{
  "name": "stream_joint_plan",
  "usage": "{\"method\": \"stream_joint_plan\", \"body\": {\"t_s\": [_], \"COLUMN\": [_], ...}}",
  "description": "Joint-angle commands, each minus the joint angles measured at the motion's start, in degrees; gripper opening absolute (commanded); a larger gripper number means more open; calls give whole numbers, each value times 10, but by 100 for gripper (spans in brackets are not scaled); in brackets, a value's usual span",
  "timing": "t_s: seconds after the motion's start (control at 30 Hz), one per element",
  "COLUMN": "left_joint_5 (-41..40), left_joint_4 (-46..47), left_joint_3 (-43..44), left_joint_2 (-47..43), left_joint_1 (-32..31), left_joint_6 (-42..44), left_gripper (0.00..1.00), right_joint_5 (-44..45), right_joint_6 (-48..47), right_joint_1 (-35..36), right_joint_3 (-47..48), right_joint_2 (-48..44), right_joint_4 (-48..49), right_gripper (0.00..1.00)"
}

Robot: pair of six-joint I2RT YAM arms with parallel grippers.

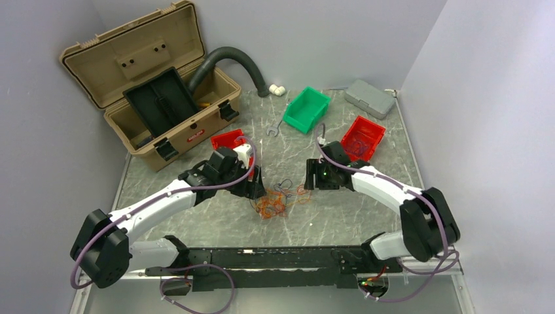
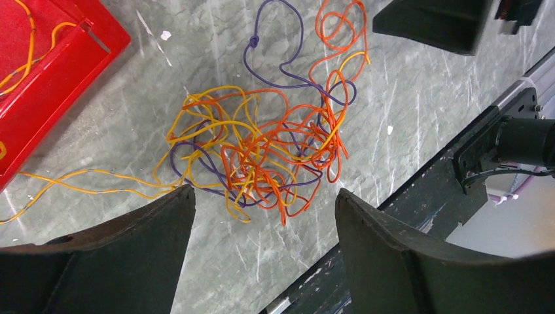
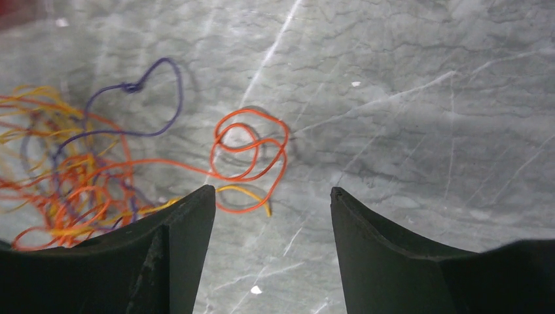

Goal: Untangle the cables

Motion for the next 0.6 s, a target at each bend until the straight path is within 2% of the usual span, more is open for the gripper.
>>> {"method": "stream_joint_plan", "body": {"t_s": [0.0, 0.13, 0.47, 0.5, 0.57], "left_joint_5": [-32, -66, -123, -125, -128], "left_joint_4": [23, -1, -31, -38, -45], "left_joint_3": [-1, 3, 4, 6, 5], "left_joint_2": [-22, -56, -120, -122, -127], "left_joint_1": [-4, -3, -4, -3, -4], "left_joint_6": [-12, -11, -9, -8, -7], "left_gripper": [81, 81, 85, 85, 85], "right_joint_5": [115, 179, 214, 219, 221], "right_joint_6": [29, 44, 74, 74, 72], "right_joint_1": [44, 82, 144, 149, 154], "right_joint_3": [49, 77, 107, 113, 117], "right_joint_2": [43, 73, 167, 175, 175], "right_joint_4": [-18, -46, -38, -43, -45], "right_gripper": [67, 68, 64, 60, 36]}}
